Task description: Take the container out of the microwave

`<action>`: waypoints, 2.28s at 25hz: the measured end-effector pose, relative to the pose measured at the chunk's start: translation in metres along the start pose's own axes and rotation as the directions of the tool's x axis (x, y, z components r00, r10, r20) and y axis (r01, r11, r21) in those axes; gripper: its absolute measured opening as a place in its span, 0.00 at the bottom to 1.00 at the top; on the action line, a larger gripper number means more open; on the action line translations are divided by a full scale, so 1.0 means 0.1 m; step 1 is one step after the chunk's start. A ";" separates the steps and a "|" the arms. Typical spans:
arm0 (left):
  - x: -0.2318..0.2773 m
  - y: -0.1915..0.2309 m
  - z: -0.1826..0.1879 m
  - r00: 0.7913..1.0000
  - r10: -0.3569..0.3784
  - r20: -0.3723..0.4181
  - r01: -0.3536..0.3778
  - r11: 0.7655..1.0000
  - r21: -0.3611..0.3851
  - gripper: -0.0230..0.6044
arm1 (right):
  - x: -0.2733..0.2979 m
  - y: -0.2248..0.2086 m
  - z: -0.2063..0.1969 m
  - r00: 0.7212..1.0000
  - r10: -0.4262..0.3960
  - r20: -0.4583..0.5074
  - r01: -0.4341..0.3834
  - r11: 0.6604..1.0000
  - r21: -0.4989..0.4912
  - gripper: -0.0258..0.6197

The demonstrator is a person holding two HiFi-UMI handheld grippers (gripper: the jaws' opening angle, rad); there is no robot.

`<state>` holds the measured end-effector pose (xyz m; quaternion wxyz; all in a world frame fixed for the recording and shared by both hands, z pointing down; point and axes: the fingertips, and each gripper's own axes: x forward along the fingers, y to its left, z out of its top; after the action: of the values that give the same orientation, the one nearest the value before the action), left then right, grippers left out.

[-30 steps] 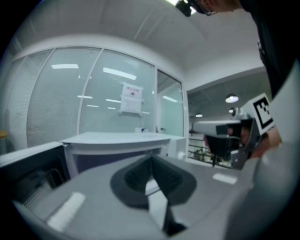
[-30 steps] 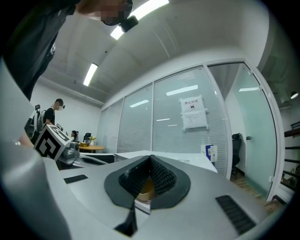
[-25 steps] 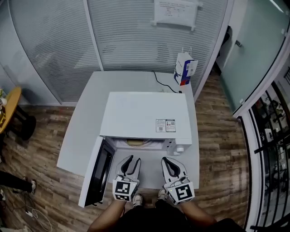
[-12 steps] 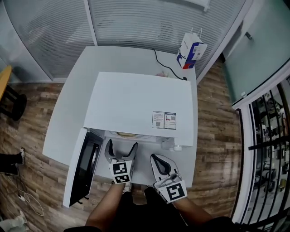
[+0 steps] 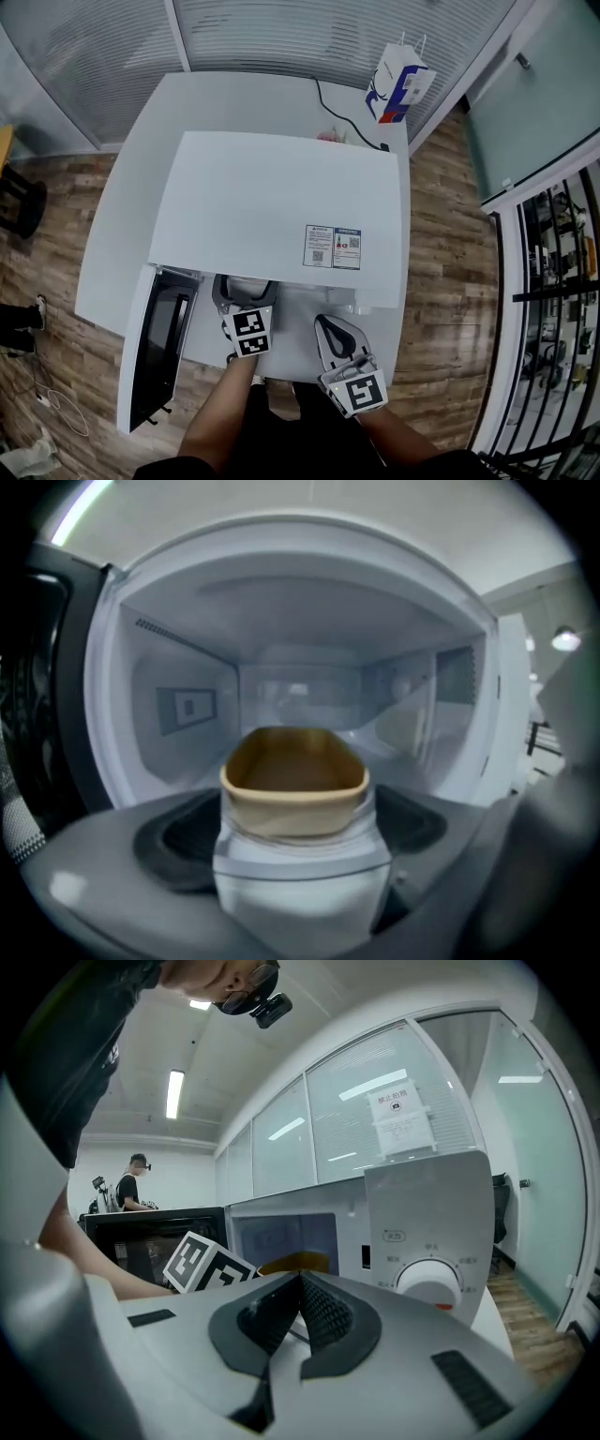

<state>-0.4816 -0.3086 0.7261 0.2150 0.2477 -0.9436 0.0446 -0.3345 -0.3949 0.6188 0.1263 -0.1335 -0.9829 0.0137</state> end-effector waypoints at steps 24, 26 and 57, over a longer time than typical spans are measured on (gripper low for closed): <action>-0.79 0.00 -0.04 0.999 -0.013 0.042 0.008 0.992 0.123 0.74 | -0.31 -0.12 0.15 0.991 -0.119 0.066 0.118 0.993 0.014 0.04; -0.93 0.01 -0.08 0.999 -0.018 0.041 0.013 0.992 0.125 0.74 | -0.33 -0.06 0.18 0.990 -0.122 0.076 0.122 0.993 0.011 0.04; -2.53 0.02 1.50 0.903 -0.107 0.416 0.036 0.984 0.174 0.74 | -0.59 0.56 1.73 0.913 -0.090 0.399 0.153 0.980 -0.127 0.04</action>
<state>-0.3418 -0.2221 0.4828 -0.0143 0.3027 -0.9512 0.0586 -0.3090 -0.3556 0.4338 -0.0825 -0.0760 -0.9927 -0.0447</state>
